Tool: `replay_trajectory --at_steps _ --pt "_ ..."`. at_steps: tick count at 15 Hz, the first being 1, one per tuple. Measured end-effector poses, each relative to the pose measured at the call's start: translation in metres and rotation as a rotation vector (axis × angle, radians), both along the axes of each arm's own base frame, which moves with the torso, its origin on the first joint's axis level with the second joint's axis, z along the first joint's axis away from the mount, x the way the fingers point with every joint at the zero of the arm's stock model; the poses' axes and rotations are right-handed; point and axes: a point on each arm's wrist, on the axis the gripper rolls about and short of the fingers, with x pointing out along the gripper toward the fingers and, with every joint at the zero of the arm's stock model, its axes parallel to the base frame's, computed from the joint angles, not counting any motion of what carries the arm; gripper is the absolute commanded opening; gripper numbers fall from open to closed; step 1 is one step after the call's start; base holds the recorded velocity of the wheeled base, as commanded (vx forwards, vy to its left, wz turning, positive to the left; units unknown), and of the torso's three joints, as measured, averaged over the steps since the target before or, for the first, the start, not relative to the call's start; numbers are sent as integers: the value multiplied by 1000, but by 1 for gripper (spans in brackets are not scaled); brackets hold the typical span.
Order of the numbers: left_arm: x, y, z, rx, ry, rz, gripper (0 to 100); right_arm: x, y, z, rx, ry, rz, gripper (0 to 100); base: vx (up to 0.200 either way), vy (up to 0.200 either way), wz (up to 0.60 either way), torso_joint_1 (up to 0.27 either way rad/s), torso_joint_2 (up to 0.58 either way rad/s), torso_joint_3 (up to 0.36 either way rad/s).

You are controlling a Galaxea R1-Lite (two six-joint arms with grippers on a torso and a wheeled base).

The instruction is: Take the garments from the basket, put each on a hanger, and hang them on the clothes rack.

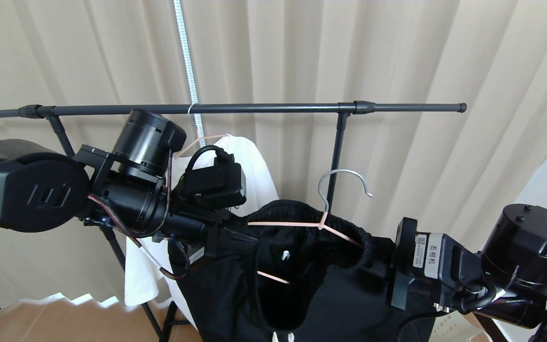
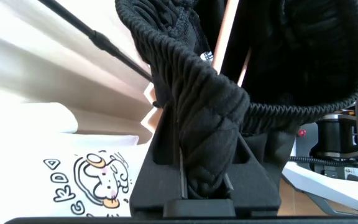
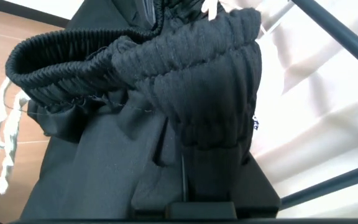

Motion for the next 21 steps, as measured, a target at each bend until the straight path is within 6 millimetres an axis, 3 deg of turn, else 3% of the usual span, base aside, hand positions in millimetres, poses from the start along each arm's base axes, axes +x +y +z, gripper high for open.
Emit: replay_trajectory --at_steps 2,3,21 --pt "0 1 1 -2 2 10 0 2 -3 0 0 -1 -12 0 0 0 0 0 0 0" --pt "-1 1 2 -6 4 15 0 3 -3 0 0 -1 -16 100 0 0 0 0 0 0" --pt "-6 24 23 -68 16 142 0 15 -24 -5 -14 2 -27 100 0 0 0 0 0 0"
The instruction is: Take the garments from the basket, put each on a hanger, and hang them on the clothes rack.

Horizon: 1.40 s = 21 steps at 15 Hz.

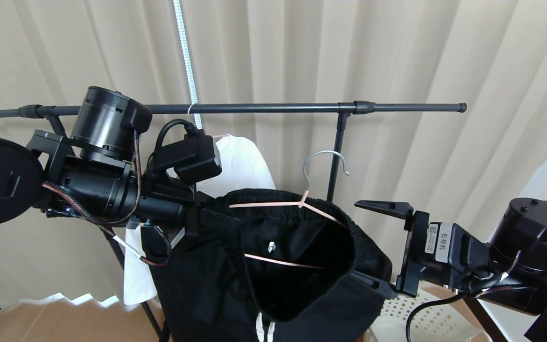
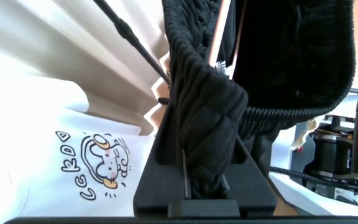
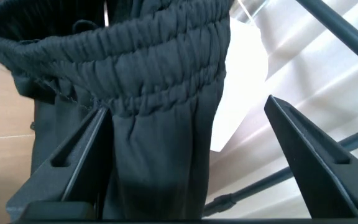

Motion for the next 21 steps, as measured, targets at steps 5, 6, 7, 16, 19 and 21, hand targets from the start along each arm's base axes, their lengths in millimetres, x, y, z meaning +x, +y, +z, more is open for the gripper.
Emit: replay_trajectory --at_steps 5,6,7,16,19,21 --pt "-3 10 9 -31 6 55 0 3 -8 -1 9 8 57 100 0 0 0 0 0 0" --pt "-4 12 10 -35 6 61 0 4 -9 0 11 8 67 100 0 0 0 0 0 0" --pt "-5 13 12 -42 7 69 0 5 -11 -1 13 12 81 100 0 0 0 0 0 0" --pt "-15 24 25 -89 10 121 0 36 -28 -16 17 58 70 100 0 0 0 0 0 0" --pt "-19 29 31 -114 4 145 0 42 -29 -25 10 84 61 100 0 0 0 0 0 0" --pt "-21 33 36 -124 -9 159 0 45 -29 -30 6 98 59 100 0 0 0 0 0 0"
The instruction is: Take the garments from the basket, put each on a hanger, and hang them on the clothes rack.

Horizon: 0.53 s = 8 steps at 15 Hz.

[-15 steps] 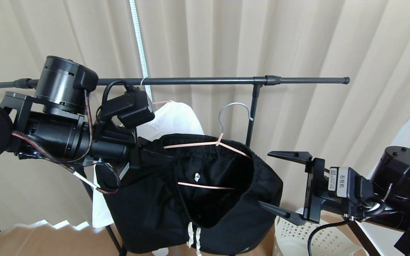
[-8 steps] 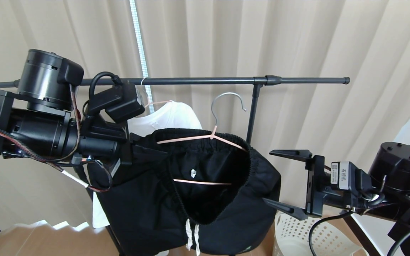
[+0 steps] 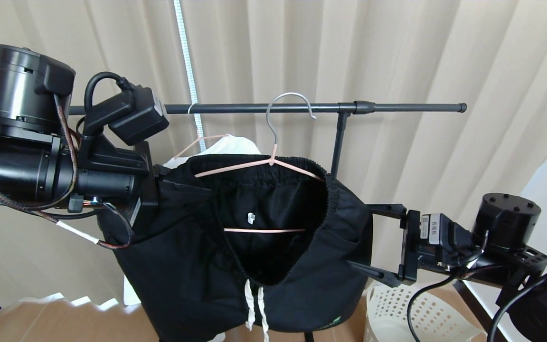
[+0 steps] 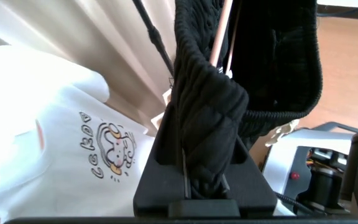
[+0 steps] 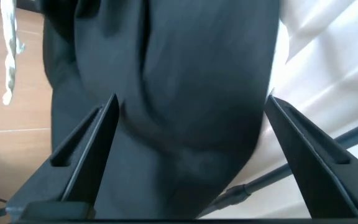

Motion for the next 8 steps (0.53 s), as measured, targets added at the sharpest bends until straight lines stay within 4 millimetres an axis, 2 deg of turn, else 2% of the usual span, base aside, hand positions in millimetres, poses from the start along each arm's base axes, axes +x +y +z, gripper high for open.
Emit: replay_trajectory --at_steps 8 --pt "-12 5 10 -48 -35 21 0 19 2 -23 -19 49 -19 100 0 0 0 0 0 0"
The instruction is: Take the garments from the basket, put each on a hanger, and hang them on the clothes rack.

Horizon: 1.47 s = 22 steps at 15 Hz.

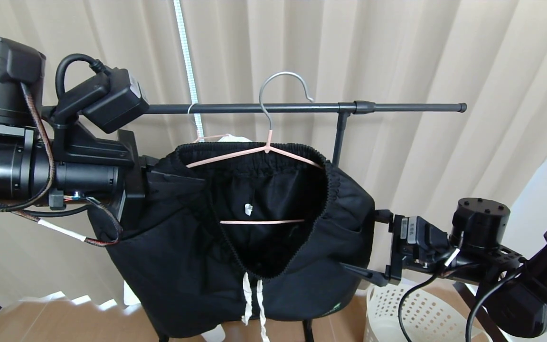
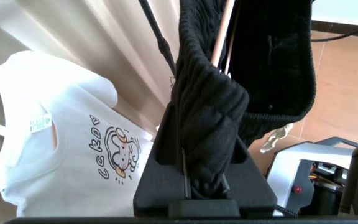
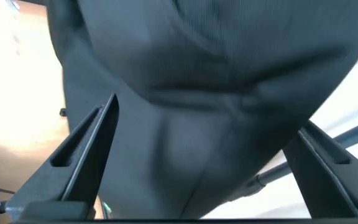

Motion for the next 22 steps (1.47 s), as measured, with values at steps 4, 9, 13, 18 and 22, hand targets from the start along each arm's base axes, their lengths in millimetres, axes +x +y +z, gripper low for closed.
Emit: replay_trajectory --at_steps 4,9,13,18,22 --pt "-5 2 1 -5 -10 1 0 12 -3 -6 -6 5 -47 100 0 0 0 0 0 0" --pt "-12 4 1 -11 -23 2 0 19 -5 -8 -8 6 -70 0 0 0 0 0 0 0" --pt "-11 6 1 -54 -30 30 0 23 -13 -7 -5 -3 -97 0 0 0 0 0 0 0" --pt "-11 11 -2 -75 -37 58 0 30 -22 -4 -1 -16 -128 0 0 0 0 0 0 0" --pt "-13 15 -1 -89 -27 82 0 33 -27 -3 31 20 -156 0 0 0 0 0 0 0"
